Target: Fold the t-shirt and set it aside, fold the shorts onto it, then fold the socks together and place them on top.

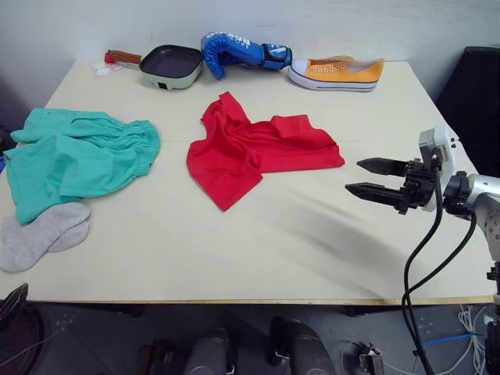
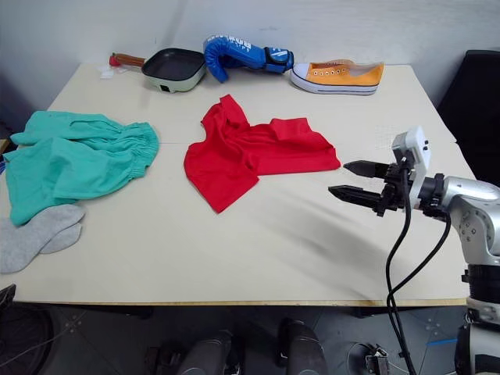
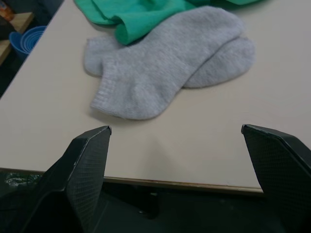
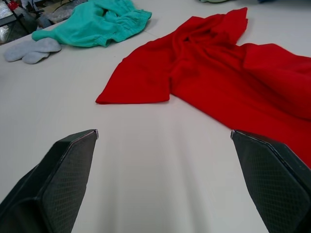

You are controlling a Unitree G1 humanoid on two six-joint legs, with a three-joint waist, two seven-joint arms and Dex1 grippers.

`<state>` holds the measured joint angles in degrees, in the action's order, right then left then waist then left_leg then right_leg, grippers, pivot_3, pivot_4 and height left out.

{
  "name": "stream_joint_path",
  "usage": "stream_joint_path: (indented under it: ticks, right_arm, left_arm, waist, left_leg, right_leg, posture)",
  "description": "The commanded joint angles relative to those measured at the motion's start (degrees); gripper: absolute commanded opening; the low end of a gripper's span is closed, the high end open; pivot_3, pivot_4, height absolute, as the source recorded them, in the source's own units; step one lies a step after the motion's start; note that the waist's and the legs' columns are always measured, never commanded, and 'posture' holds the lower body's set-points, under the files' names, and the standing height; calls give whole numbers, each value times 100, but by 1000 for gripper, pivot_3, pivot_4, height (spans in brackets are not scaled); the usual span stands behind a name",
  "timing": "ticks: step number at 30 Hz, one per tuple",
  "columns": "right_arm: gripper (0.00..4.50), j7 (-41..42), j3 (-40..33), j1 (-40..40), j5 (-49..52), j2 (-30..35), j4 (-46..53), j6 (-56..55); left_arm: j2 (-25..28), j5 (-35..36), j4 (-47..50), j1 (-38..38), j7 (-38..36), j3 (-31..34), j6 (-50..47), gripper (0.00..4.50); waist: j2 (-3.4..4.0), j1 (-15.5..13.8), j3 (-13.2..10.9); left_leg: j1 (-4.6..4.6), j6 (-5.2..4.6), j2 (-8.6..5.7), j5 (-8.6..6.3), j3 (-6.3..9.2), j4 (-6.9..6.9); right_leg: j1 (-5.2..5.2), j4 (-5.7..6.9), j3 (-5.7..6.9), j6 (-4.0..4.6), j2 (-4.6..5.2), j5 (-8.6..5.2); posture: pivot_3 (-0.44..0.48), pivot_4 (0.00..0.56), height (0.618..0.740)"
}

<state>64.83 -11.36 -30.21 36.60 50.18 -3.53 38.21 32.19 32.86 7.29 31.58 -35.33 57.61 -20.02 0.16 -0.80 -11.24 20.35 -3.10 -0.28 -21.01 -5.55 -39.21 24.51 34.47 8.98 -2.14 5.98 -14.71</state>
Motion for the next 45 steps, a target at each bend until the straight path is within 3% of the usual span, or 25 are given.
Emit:
stream_joint_path:
  ticks: [1,16,24,28,33,35,40,45]
  right_arm:
    - [4476,76,-28,-131,-59,25,-53,-161]
    - [4476,-166,-242,218,-119,-15,261,-245]
    - [4476,-517,-462,693,56,15,1151,-146]
    - [4476,-763,-548,934,273,1,1834,99]
    - [4476,-963,-573,1398,687,45,2932,484]
    - [4476,-1145,-517,1564,768,-6,3384,557]
    - [4476,-1676,-315,1838,828,-217,4036,637]
    - [4476,-2133,-231,2172,844,-387,4532,671]
  left_arm:
    - [61,98,296,-7,76,151,54,4500]
    - [334,-36,470,-385,193,-316,-163,4500]
    - [1040,-110,1026,-954,-332,-1450,-374,4500]
    - [1615,-55,1237,-1861,-733,-2498,-708,4500]
    - [1965,-671,725,-3606,-1276,-4289,-533,4500]
    - [1781,-1077,259,-4551,-1469,-5102,-368,4500]
    - [1106,-2164,-1219,-6124,-1640,-6403,496,4500]
    - [463,-2832,-2618,-7104,-1767,-7004,1287,4500]
  waist:
    - [0,-1,0]
    - [1,14,-1]
    - [2,-58,-1]
    - [3,-65,-1]
    - [8,-53,-4]
    - [8,-65,-4]
    - [1,-71,0]
    - [-4,-72,-3]
  left_leg:
    - [0,1,0,0,0,0]
    - [0,6,0,-2,-3,0]
    - [-1,38,-1,-9,-4,0]
    - [0,45,-1,-5,-3,0]
    - [1,21,-1,11,-6,0]
    - [1,22,-2,15,-8,0]
    - [-1,26,-2,36,-14,0]
    - [3,20,-2,44,-21,-3]
  right_leg:
    - [0,0,0,0,0,0]
    - [0,3,0,-1,0,1]
    - [0,9,1,-1,0,1]
    - [1,15,1,-1,0,1]
    - [-1,28,3,-5,-4,3]
    - [-3,35,4,-5,-10,3]
    - [-5,44,0,-12,-23,7]
    - [-3,43,0,-12,-32,7]
  posture:
    - [0,150,740]
    - [0,150,740]
    - [0,150,740]
    - [0,150,740]
    - [0,150,740]
    - [0,150,740]
    - [0,150,740]
    - [0,150,740]
